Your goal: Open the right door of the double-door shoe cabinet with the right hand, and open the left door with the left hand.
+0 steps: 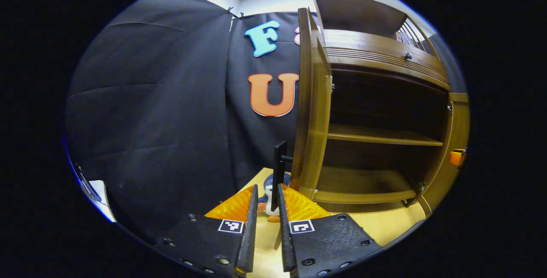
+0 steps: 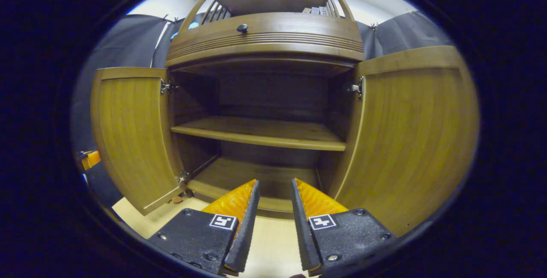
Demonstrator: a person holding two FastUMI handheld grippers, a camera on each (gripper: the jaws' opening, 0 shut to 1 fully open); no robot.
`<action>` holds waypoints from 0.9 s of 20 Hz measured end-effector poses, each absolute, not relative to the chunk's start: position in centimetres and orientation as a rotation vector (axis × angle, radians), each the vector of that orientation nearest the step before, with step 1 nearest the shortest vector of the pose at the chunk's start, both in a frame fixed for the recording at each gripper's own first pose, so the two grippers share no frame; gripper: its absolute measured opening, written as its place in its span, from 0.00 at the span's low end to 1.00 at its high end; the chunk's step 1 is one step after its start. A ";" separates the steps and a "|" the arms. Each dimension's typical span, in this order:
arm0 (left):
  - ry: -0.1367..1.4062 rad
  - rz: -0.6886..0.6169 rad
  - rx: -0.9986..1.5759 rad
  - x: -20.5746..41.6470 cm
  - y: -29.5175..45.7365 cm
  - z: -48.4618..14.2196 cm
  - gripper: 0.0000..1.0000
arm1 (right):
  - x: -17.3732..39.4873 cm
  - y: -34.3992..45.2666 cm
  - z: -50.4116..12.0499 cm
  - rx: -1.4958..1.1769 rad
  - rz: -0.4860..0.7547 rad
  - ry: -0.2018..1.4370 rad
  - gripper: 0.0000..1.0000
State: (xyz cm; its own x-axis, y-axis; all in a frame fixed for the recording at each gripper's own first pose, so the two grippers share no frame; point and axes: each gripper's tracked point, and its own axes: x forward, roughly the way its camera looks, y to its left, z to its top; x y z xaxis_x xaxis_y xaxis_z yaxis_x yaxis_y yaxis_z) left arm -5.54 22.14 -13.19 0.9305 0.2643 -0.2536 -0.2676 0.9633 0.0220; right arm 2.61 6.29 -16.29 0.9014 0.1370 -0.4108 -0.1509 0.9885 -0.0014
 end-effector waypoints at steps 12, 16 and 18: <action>0.135 0.031 0.090 -3.7 9.0 -8.5 0.98 | 2.5 5.9 -13.1 -0.005 0.145 0.344 0.49; 0.145 -0.080 0.071 -2.6 4.1 -9.0 0.97 | 1.9 5.4 -12.7 -0.001 0.147 0.322 0.82; 0.148 -0.108 0.063 -2.3 2.6 -9.2 0.98 | 1.9 5.3 -12.7 0.005 0.147 0.326 0.99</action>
State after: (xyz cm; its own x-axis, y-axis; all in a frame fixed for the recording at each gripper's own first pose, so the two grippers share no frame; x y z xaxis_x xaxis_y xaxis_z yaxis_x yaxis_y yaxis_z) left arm -2.28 2.61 -9.17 0.9832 -0.1030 -0.1509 0.1123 0.9922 0.0545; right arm 1.89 5.25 -12.74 0.9367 0.1445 -0.3188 -0.1431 0.9893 0.0282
